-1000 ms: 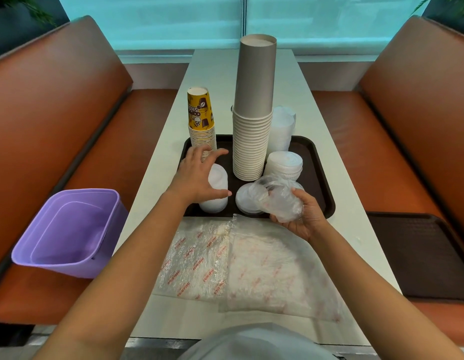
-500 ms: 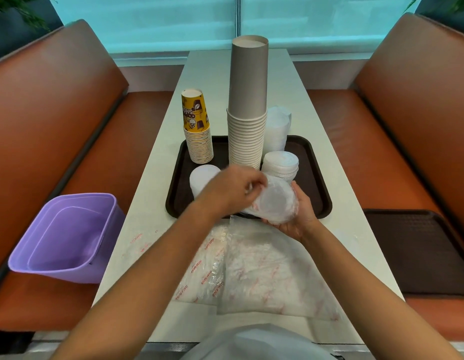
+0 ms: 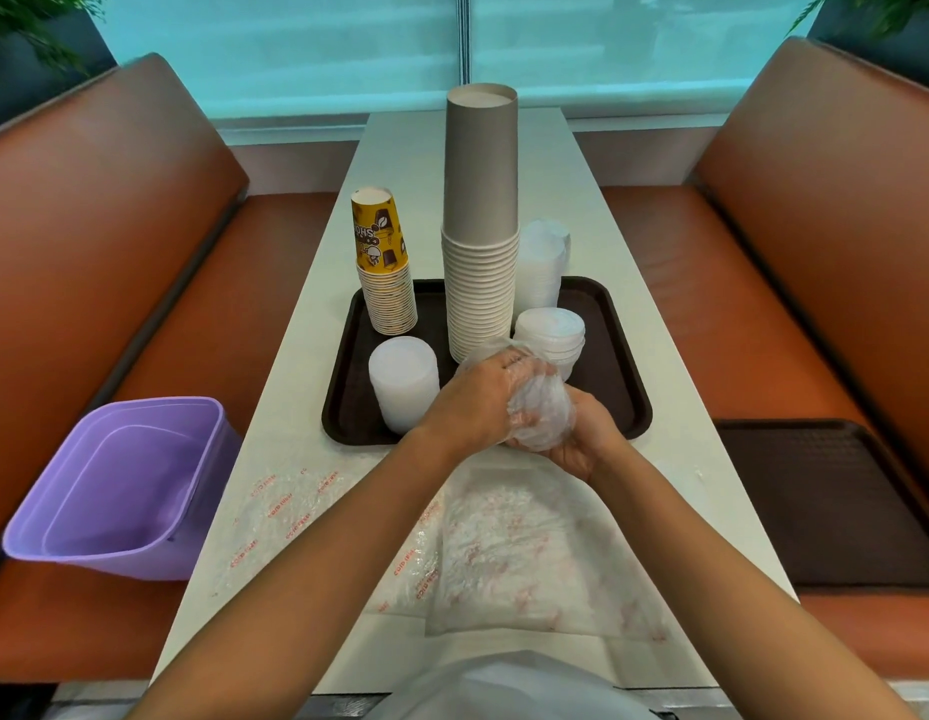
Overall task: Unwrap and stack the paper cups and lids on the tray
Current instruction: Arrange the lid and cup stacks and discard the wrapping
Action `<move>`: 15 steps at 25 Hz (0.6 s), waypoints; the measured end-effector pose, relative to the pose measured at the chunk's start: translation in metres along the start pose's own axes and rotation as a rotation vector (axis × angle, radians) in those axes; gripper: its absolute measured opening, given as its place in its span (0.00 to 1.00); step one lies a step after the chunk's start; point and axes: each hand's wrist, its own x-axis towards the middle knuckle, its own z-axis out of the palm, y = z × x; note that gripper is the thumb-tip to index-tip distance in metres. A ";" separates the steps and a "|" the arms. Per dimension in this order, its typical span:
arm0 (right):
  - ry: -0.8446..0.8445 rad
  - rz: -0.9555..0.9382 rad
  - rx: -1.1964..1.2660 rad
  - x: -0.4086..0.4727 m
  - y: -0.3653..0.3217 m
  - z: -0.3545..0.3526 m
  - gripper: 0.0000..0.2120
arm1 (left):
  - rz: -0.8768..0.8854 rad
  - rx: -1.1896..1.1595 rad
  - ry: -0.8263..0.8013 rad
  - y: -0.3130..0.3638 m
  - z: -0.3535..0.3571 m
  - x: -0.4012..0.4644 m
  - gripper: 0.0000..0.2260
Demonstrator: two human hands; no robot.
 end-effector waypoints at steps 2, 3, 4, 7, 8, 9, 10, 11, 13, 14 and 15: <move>-0.054 0.053 0.148 0.004 0.002 -0.004 0.17 | 0.018 -0.101 0.015 -0.005 -0.002 -0.004 0.27; -0.060 0.068 0.171 0.005 0.001 -0.006 0.18 | 0.012 -0.142 0.027 -0.008 -0.003 -0.004 0.27; -0.049 0.068 0.183 0.006 0.001 -0.006 0.18 | 0.002 -0.164 0.038 -0.009 -0.006 -0.007 0.27; -0.092 0.075 0.181 0.007 0.003 -0.005 0.19 | -0.022 -0.208 0.049 -0.011 -0.006 -0.005 0.27; -0.107 0.073 0.174 0.004 0.002 -0.004 0.19 | -0.021 -0.215 0.046 -0.010 -0.007 -0.006 0.27; -0.109 0.076 0.180 0.004 0.002 -0.004 0.19 | -0.014 -0.230 0.047 -0.011 -0.007 -0.006 0.26; -0.112 0.076 0.202 0.003 0.001 -0.003 0.19 | -0.018 -0.246 0.044 -0.013 -0.008 -0.006 0.24; -0.113 0.067 0.208 0.003 0.001 -0.003 0.19 | -0.016 -0.274 0.054 -0.016 -0.008 -0.006 0.23; -0.104 0.043 0.188 0.005 -0.001 -0.005 0.19 | -0.037 -0.377 0.050 -0.020 -0.012 -0.007 0.17; -0.093 0.038 0.179 0.007 -0.002 -0.007 0.20 | -0.059 -0.438 0.046 -0.021 -0.016 -0.008 0.15; -0.074 0.032 0.172 0.008 -0.003 -0.009 0.21 | -0.082 -0.496 0.061 -0.024 -0.022 -0.008 0.14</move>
